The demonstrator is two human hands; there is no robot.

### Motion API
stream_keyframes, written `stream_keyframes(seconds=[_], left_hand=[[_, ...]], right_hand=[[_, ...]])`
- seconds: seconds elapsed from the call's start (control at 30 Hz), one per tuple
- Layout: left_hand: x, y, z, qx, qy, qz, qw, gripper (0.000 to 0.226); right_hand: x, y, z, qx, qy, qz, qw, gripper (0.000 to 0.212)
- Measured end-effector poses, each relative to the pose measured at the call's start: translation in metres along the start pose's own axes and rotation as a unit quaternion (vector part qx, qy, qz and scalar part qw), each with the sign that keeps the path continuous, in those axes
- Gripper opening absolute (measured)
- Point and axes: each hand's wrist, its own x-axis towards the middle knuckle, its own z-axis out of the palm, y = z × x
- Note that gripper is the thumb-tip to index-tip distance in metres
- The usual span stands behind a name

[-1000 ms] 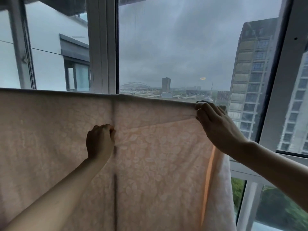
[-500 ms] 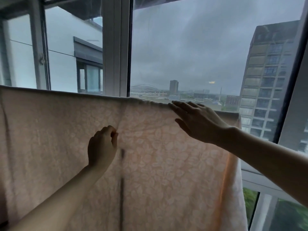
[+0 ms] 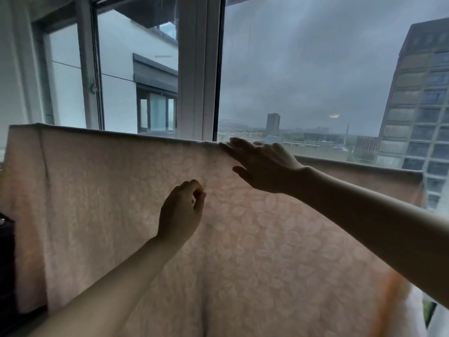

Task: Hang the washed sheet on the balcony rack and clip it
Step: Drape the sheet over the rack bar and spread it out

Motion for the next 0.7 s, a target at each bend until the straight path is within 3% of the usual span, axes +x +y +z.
stream_keyframes(seconds=[0.13,0.27,0.33,0.43,0.53,0.7], left_hand=[[0.031,-0.003,-0.003,-0.055,-0.01,-0.033,0.998,0.024],[0.083,0.003,-0.013,-0.079,-0.012,-0.173,0.982,0.051],[0.109,0.004,-0.014,-0.134,-0.026,-0.264,0.955,0.059],[0.124,0.002,-0.015,-0.252,-0.034,-0.35,0.902,0.042],[0.124,-0.002,-0.013,-0.274,-0.023,-0.335,0.901,0.027],[0.12,-0.019,-0.018,-0.119,0.028,-0.22,0.968,0.027]], right_hand=[[-0.002,-0.001,0.005,-0.019,0.011,0.004,1.0,0.061],[-0.004,-0.001,0.004,-0.032,0.015,0.015,0.999,0.058],[-0.006,-0.001,0.003,-0.034,0.019,0.019,0.999,0.057],[-0.007,0.001,0.003,-0.031,0.019,0.022,0.999,0.056],[-0.007,0.002,0.004,-0.031,0.014,0.026,0.999,0.056],[-0.001,-0.005,0.002,-0.047,0.023,0.023,0.998,0.057]])
